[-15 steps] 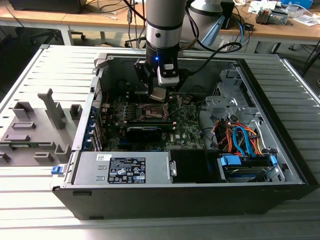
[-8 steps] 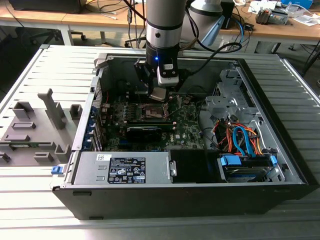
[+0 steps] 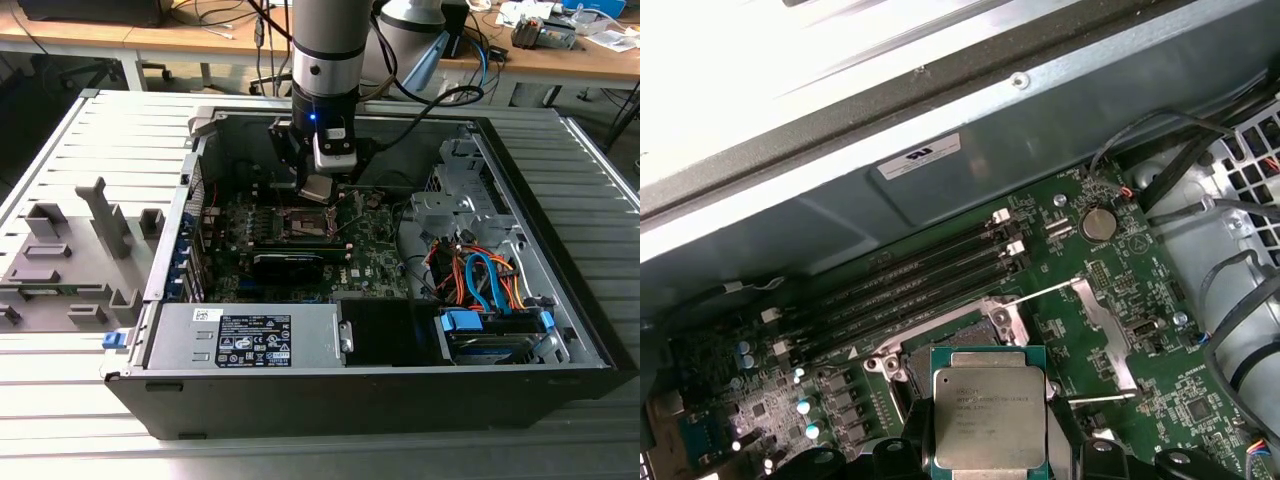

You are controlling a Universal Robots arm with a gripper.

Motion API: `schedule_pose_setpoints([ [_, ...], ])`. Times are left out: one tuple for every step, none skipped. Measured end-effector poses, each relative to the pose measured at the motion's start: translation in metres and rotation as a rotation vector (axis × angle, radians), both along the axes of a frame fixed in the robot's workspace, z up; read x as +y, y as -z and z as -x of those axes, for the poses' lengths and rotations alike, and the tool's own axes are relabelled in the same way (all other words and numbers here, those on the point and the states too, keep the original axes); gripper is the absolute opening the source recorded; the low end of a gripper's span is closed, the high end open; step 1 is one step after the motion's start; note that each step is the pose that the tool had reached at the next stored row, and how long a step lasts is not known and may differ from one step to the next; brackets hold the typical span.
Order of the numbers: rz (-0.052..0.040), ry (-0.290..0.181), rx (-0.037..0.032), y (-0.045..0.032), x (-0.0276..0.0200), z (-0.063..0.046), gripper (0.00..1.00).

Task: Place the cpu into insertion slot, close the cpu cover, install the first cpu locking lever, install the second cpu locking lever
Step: 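Place the cpu into insertion slot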

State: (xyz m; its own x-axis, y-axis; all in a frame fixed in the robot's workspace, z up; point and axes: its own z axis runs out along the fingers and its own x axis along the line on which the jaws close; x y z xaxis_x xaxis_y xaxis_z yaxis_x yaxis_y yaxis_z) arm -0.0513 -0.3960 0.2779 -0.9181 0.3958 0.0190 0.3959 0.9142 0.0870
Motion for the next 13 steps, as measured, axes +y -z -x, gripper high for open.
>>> schedule_pose_setpoints([
  [0.0,0.003,0.0,0.0,0.0,0.0,0.54],
  [0.0001,0.004,0.0,0.0,0.0,0.0,0.54],
  [0.0001,0.006,0.0,0.0,0.0,0.0,0.54],
  [0.0001,0.008,0.0,0.0,0.0,0.0,0.54],
  [0.0001,0.01,0.0,0.0,0.0,0.0,0.54],
  [0.0001,0.011,0.0,0.0,0.0,0.0,0.54],
  [0.0001,0.012,0.0,0.0,0.0,0.0,0.54],
  [0.0001,0.014,0.0,0.0,0.0,0.0,0.54],
  [0.0002,0.015,0.0,0.0,0.0,0.0,0.54],
  [0.0002,0.017,0.0,0.0,0.0,0.0,0.54],
  [0.0002,0.018,0.0,0.0,0.0,0.0,0.54],
  [0.0002,0.02,0.0,0.0,0.0,0.0,0.54],
  [0.0003,0.022,0.0,0.0,0.0,0.0,0.54],
])
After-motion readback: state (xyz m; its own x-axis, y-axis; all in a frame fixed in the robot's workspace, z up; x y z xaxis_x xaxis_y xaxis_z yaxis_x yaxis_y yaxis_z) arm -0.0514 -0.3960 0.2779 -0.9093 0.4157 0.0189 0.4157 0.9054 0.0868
